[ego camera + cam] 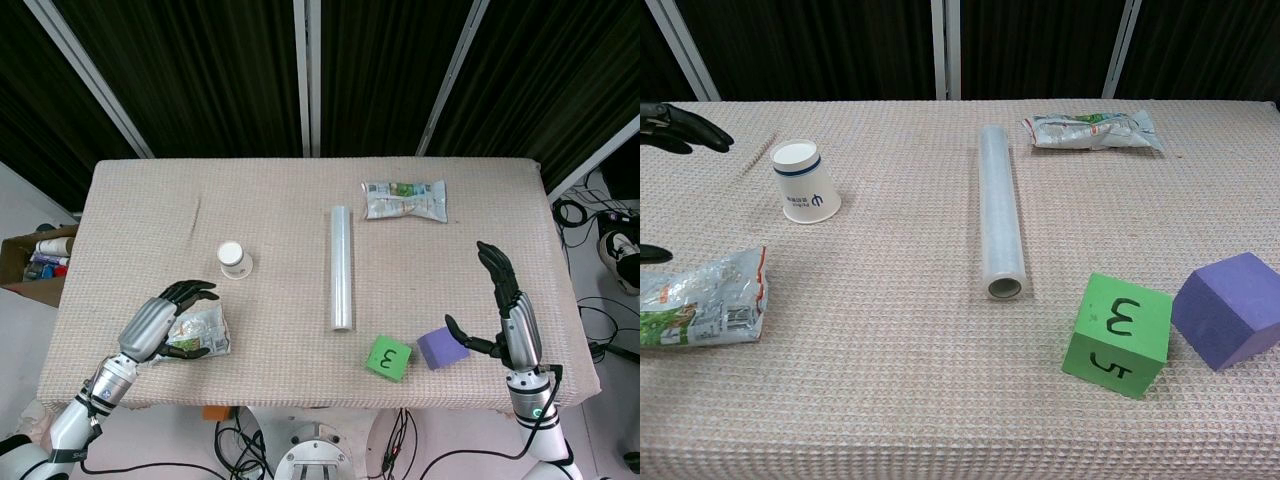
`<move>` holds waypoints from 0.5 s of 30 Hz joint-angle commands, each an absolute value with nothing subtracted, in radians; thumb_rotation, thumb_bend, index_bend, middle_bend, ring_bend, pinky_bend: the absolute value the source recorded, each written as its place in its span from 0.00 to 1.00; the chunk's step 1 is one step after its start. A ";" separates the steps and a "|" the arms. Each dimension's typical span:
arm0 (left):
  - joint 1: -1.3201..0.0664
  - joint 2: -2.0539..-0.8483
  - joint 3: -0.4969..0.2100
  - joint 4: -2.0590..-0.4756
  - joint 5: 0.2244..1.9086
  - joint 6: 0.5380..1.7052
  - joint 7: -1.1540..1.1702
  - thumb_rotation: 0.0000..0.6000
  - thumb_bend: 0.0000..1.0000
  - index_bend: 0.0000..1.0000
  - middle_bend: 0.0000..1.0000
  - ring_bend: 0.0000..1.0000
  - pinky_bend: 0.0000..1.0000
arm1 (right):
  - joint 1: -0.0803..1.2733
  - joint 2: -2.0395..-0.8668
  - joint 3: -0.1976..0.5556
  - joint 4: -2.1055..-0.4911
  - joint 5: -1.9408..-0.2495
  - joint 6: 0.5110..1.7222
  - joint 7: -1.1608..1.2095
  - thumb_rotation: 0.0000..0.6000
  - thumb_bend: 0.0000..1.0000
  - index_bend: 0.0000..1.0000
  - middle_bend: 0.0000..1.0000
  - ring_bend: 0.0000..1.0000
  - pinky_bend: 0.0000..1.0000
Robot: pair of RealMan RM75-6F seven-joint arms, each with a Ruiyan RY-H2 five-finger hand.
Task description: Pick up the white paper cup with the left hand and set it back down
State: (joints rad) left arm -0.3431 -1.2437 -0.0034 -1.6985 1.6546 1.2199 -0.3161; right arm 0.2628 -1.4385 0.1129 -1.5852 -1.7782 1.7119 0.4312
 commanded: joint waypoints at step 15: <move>-0.384 -1.259 -0.054 -1.672 1.564 1.205 -0.267 1.00 0.09 0.25 0.17 0.12 0.14 | 0.262 -1.390 0.071 -1.586 -1.777 1.675 0.445 1.00 0.25 0.04 0.04 0.00 0.00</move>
